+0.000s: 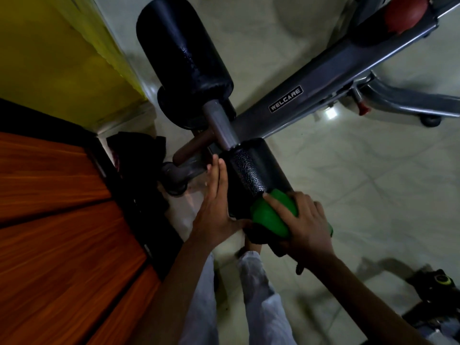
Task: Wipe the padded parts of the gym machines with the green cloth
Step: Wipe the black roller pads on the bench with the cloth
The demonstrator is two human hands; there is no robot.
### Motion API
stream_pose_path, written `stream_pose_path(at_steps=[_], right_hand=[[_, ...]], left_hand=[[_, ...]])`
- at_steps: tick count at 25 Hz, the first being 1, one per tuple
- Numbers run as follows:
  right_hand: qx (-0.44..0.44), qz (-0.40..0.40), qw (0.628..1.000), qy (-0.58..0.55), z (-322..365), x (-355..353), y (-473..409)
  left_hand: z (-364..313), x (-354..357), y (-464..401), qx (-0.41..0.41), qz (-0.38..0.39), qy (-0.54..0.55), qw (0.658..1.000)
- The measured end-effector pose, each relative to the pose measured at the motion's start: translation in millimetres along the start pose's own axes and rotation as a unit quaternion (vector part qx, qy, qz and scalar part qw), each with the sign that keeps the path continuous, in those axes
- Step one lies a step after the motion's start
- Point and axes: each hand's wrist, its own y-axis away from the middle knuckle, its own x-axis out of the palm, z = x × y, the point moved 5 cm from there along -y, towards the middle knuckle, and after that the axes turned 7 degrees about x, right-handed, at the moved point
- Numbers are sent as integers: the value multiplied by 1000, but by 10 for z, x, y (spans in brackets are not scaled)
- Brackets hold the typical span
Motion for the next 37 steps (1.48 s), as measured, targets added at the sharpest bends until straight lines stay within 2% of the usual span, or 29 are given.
stream_pose_path(at_steps=[2,5,9,12,16,19,22,25,30,33,37], right_hand=[[-8,-24,1000,9,120,21,-353],[27,-29,999,-3,313,76,-1076],[141,27,976,-165,181,65,-1739],[179,-38,947,-265,-86,-160,-1741],[110,-45,968,-220,-115,-322,-1415],[65,11,989,-130,89,-79,-1388],[69,38,994,-74,169,75,-1312],[76,38,993,-81,27,36,-736],[125,83,981,-124,-251,-33,223],[104,50,986,-118,-171,-43,-44],[97,15,990,-102,71,62,-1083]], left_hand=[[28,11,5,0,-5,13,1000],[53,17,-10,-6,1,9,1000],[26,8,-4,-7,17,-3,1000],[113,-26,36,-15,18,-5,1000],[60,-47,52,11,-11,4,1000],[-103,32,-34,10,-19,-27,999],[-133,90,-67,-9,3,-56,998],[-113,69,-56,-11,9,-49,999],[-104,54,-63,1,-6,-44,999],[-52,51,-35,1,-2,-39,999],[-14,71,-25,-18,9,-40,999]])
